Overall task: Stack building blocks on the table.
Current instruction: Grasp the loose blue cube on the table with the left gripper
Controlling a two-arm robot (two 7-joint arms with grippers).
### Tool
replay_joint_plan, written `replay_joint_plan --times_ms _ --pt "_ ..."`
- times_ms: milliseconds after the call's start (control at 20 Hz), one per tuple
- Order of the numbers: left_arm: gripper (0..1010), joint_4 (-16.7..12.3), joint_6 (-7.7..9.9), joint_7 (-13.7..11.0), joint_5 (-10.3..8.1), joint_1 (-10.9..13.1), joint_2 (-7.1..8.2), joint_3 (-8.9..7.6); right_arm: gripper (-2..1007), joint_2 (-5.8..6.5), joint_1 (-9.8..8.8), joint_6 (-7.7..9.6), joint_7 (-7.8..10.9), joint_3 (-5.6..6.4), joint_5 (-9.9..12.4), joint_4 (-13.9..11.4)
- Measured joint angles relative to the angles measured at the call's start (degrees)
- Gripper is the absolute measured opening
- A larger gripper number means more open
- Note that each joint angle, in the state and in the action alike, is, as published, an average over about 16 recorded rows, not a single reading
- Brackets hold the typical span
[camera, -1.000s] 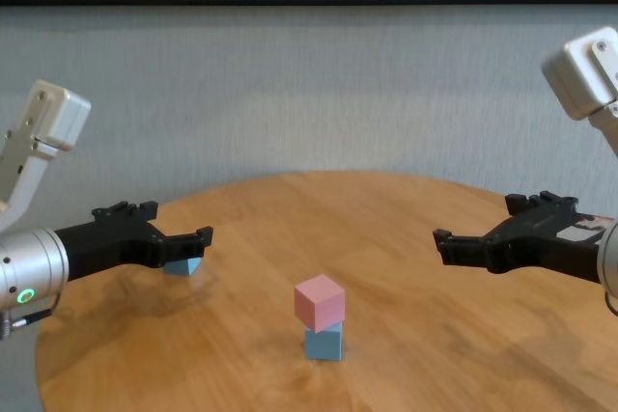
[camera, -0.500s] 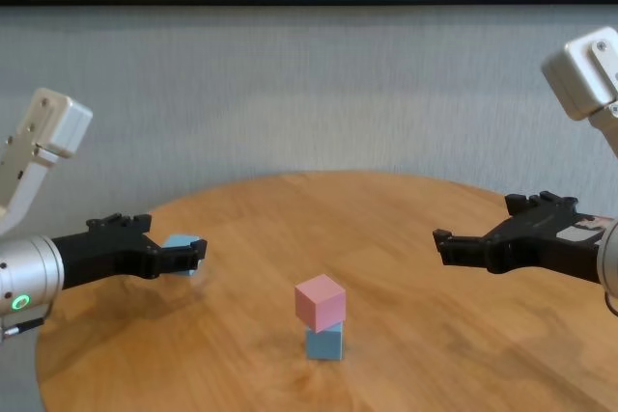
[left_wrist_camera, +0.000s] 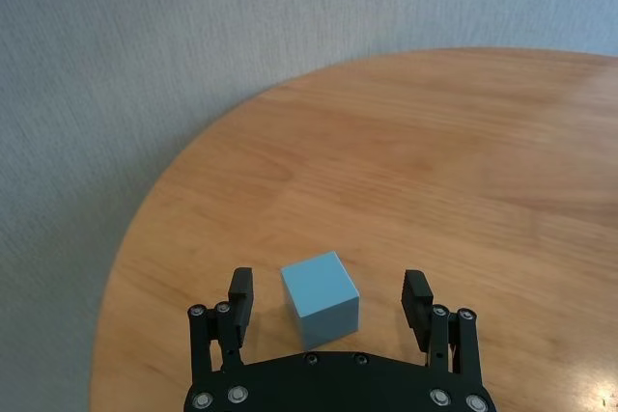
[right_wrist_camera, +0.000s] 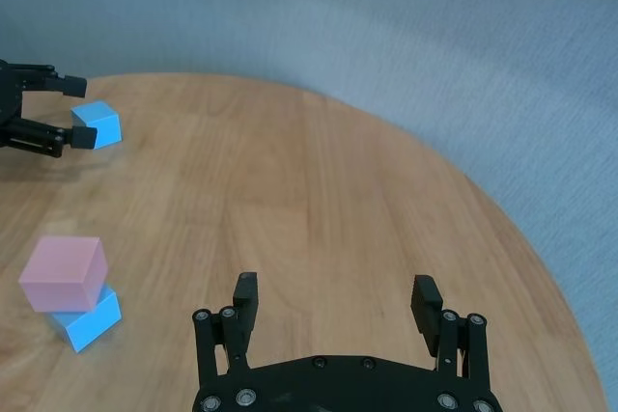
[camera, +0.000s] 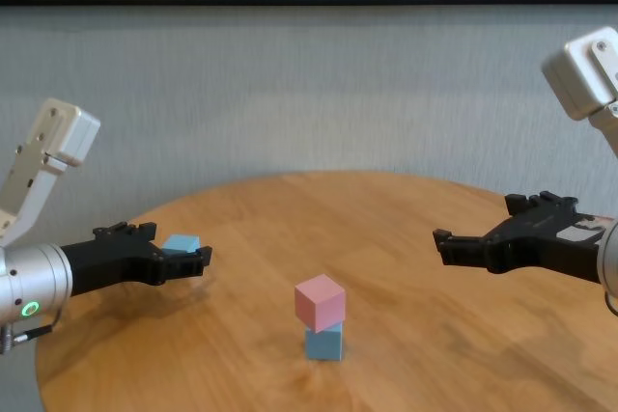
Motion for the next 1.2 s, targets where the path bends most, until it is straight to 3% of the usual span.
replay_joint_plan --times_ms 550,950,1200 --pt "1000 4.69 -2.26 -0.65 1.06 -1.99 -1.18 -1.24 1005 0.0 0.0 0.0 0.0 0.0 0.0 0.0" --pt "1000 14.24 -6.85 -1.71 0.52 -6.63 -2.88 -0.45 1005 0.0 0.0 0.0 0.0 0.0 0.0 0.0" --pt "1000 18.5 -8.89 -2.12 0.09 -8.74 -3.61 0.1 1005 0.0 0.0 0.0 0.0 0.0 0.0 0.0"
